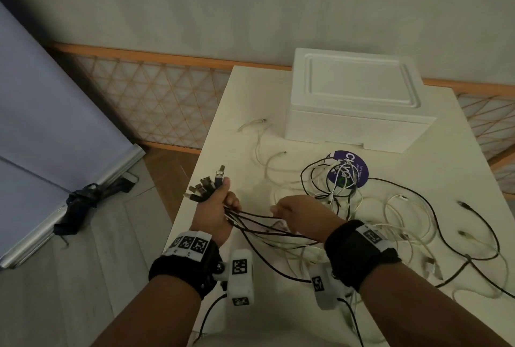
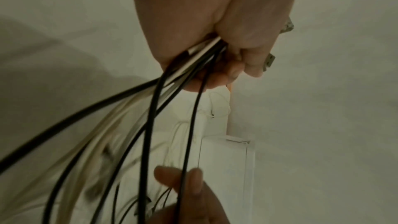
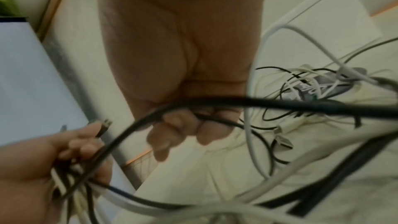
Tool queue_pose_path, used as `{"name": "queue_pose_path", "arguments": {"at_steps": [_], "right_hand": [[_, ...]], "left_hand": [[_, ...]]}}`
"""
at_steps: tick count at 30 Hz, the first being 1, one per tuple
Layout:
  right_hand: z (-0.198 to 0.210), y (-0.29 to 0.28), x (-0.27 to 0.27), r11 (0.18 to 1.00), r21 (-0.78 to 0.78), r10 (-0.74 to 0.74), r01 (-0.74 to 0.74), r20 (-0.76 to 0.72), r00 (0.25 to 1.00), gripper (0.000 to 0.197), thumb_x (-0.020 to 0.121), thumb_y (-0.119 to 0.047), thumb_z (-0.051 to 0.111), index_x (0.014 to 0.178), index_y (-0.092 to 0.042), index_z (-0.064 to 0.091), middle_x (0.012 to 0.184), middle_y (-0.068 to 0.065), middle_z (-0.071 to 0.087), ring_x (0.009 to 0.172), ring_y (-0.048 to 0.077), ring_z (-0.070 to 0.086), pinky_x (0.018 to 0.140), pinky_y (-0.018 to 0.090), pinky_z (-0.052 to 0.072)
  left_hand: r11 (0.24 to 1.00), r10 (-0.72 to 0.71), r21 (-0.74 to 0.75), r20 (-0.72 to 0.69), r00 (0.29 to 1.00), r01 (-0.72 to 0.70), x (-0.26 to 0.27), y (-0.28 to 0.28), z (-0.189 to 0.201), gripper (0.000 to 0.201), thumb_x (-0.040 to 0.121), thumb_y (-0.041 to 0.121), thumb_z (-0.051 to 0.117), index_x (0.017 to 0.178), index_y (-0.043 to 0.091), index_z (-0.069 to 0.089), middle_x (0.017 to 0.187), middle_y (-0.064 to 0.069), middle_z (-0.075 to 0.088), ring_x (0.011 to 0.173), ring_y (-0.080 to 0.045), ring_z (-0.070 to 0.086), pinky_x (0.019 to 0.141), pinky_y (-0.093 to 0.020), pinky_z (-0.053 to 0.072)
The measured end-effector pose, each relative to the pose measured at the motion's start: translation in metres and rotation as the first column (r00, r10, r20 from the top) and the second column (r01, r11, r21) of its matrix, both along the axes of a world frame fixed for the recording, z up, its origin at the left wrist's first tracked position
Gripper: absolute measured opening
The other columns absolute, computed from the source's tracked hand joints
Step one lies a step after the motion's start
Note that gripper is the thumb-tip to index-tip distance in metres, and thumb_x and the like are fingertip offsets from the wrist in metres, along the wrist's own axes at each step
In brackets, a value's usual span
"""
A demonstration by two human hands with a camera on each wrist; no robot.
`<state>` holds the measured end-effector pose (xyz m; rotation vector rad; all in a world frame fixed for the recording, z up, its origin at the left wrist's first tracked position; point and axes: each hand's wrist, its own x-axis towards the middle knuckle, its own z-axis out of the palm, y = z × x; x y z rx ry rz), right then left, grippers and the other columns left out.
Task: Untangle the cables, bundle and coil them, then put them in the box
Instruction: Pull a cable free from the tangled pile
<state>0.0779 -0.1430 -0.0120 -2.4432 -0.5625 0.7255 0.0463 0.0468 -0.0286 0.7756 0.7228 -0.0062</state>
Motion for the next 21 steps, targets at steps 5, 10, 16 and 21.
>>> {"name": "queue_pose_path", "arguments": {"at_steps": [5,10,16,21], "right_hand": [[0.004,0.016,-0.012,0.999,0.034,-0.002,0.008,-0.160,0.987,0.023,0.090,-0.033,0.060,0.111,-0.023,0.060,0.083,-0.003,0.064,0.061,0.014,0.064,0.056,0.021,0.050],[0.012,0.058,-0.018,0.986,0.165,0.005,-0.007,0.015,1.000,0.024,0.093,-0.023,0.051,0.113,-0.016,0.063,0.088,-0.003,0.062,0.078,0.010,0.053,0.068,0.021,0.038],[0.008,0.069,-0.019,0.944,0.305,-0.120,0.128,-0.045,0.992,0.019,0.090,-0.030,0.058,0.103,-0.017,0.065,0.077,-0.001,0.065,0.064,0.007,0.056,0.062,0.022,0.045],[0.000,0.073,-0.016,0.936,0.319,-0.206,0.148,0.155,0.966,0.024,0.093,-0.032,0.055,0.086,-0.012,0.069,0.076,-0.001,0.065,0.072,0.013,0.058,0.066,0.029,0.046]], "left_hand": [[0.995,-0.064,0.076,0.020,0.998,0.063,-0.004,0.003,-0.005,0.015,0.091,0.030,0.058,0.080,0.019,0.056,0.062,0.005,0.048,0.057,-0.008,0.045,0.058,-0.024,0.039],[0.968,-0.185,0.176,0.008,0.983,0.181,-0.004,-0.002,0.003,0.016,0.094,0.026,0.057,0.082,0.016,0.060,0.072,0.002,0.052,0.067,-0.013,0.049,0.068,-0.029,0.042],[0.945,-0.295,0.176,0.086,0.951,0.277,-0.007,0.004,0.000,0.016,0.097,0.021,0.048,0.095,0.010,0.060,0.075,0.001,0.068,0.071,-0.007,0.069,0.065,-0.023,0.053],[0.950,-0.307,0.113,0.149,0.940,0.292,-0.008,0.003,0.000,0.020,0.099,0.017,0.043,0.093,0.010,0.060,0.070,0.000,0.071,0.069,-0.010,0.070,0.070,-0.028,0.051]]}}
